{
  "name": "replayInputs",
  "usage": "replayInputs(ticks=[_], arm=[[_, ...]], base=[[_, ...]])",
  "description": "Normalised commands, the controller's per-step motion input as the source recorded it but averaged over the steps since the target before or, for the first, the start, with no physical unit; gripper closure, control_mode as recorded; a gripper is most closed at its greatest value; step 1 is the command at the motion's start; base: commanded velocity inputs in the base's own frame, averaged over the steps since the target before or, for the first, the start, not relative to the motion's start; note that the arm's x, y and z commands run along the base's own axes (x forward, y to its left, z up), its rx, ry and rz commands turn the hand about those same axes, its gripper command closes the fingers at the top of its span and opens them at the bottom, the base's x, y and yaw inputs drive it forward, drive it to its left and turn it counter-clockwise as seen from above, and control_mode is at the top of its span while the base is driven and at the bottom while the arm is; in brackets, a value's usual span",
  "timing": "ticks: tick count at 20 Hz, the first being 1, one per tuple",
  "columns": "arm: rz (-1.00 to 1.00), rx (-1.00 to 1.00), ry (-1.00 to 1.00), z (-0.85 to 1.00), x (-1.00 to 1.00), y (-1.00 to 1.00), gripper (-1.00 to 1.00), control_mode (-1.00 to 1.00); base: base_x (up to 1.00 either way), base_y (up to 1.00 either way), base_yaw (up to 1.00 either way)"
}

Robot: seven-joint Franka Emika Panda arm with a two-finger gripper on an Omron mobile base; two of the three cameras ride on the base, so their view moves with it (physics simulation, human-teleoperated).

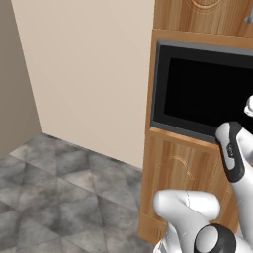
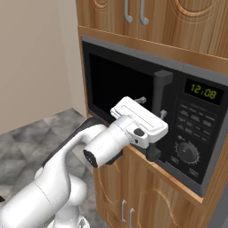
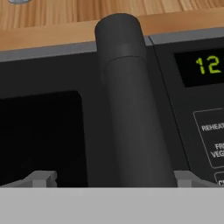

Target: Pick the eggplant from the counter and place it in the microwave. Then turn on the microwave.

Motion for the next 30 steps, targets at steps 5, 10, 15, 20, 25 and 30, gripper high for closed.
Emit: replayInputs(ticks=[5,10,15,20,25,30], arm=[[0.00,0.00,-0.01,-0.03,0.07,-0.52,-1.00,-1.00],[0.00,0.00,0.00,-0.02,0.00,-0.55,-1.00,-1.00],[0.00,0.00,0.00,0.00,0.00,-0.49,-1.00,-1.00],[0.00,0.00,0.00,0.00,-0.09,-0.41,-1.00,-1.00],[0.00,0.00,0.00,0.00,-0.23,-0.21,-1.00,-1.00],[0.00,0.00,-0.01,0.00,-0.36,-0.12,-1.00,-1.00]], base=[[0.00,0.00,0.00],[0.00,0.00,0.00],[0.00,0.00,0.00],[0.00,0.00,0.00],[0.00,0.00,0.00],[0.00,0.00,0.00]])
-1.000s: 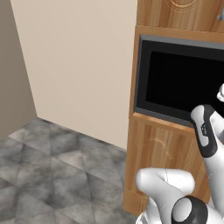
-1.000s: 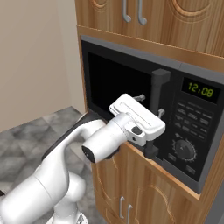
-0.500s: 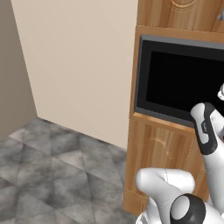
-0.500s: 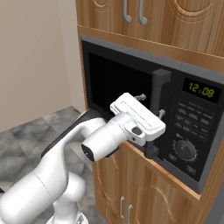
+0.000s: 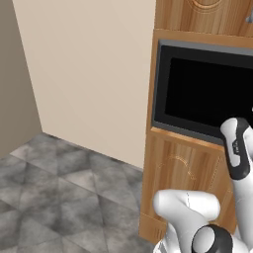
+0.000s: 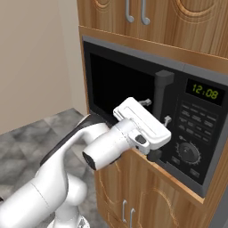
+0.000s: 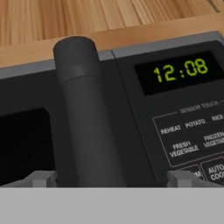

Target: Pick the eggplant from the counter and place it in the microwave. Then turn on the microwave.

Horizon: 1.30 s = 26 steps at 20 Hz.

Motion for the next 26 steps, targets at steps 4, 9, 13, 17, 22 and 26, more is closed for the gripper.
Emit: replayInputs(ticks=[4,9,13,17,22,26], arm=[[0.00,0.00,-0.01,0.00,-0.32,0.01,-1.00,-1.00],[0.00,-0.05,-0.07,0.00,-0.12,0.23,-1.00,-1.00],[0.00,-0.06,-0.07,0.00,-0.03,0.26,-1.00,-1.00],[0.00,-0.02,0.00,0.00,-0.28,-0.01,-1.00,-1.00],[0.00,0.00,0.00,0.00,-0.55,-0.20,-1.00,-1.00],[0.01,0.00,0.00,0.00,-0.63,-0.05,-1.00,-1.00]], base=[[0.00,0.00,0.00],[0.00,0.00,0.00],[0.00,0.00,0.00],[0.00,0.00,0.00],[0.00,0.00,0.00],[0.00,0.00,0.00]])
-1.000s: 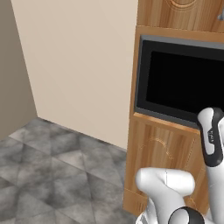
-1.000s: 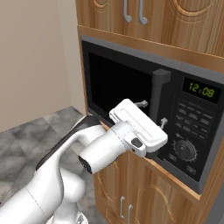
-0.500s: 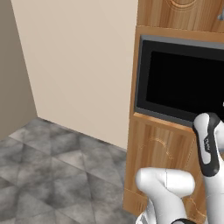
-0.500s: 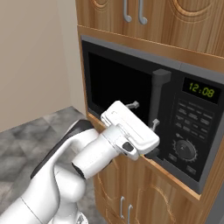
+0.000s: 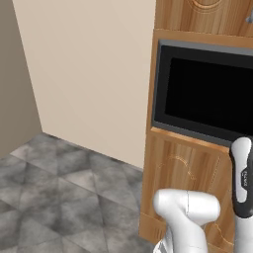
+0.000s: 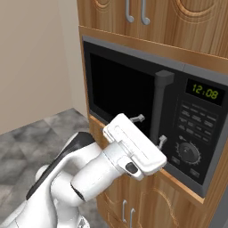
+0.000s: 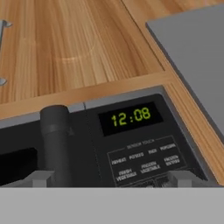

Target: Pick the eggplant from the counter and place it in the microwave. Then turn on the microwave.

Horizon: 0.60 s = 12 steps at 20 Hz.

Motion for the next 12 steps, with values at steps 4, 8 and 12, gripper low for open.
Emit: replayInputs(ticks=[4,8,12], arm=[[0.02,0.00,0.04,0.00,-0.60,-0.05,-1.00,-1.00],[0.07,0.00,0.04,-0.04,-0.60,-0.17,-1.00,-1.00],[0.07,0.00,0.11,-0.19,-0.41,-0.03,-1.00,-1.00]], base=[[0.00,0.00,0.00],[0.00,0.00,0.00],[0.00,0.00,0.00]])
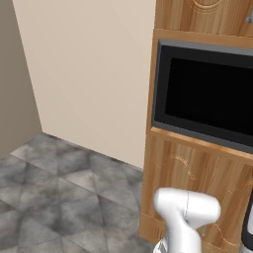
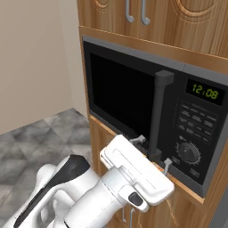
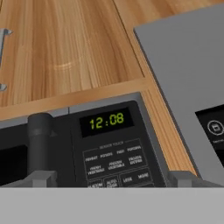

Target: Pick the eggplant from the counter and place it in the microwave. Then turn on the microwave.

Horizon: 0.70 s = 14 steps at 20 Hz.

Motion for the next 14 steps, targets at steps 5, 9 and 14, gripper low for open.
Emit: replayInputs(ticks=[5,9,14], arm=[[0.05,-0.01,0.13,-0.34,-0.15,0.00,-1.00,-1.00],[0.00,0.00,0.05,-0.32,0.00,0.02,-1.00,-1.00],[0.00,0.00,0.02,-0.23,0.00,0.05,-1.00,-1.00]], base=[[0.00,0.00,0.00],[0.00,0.00,0.00],[0.00,0.00,0.00]])
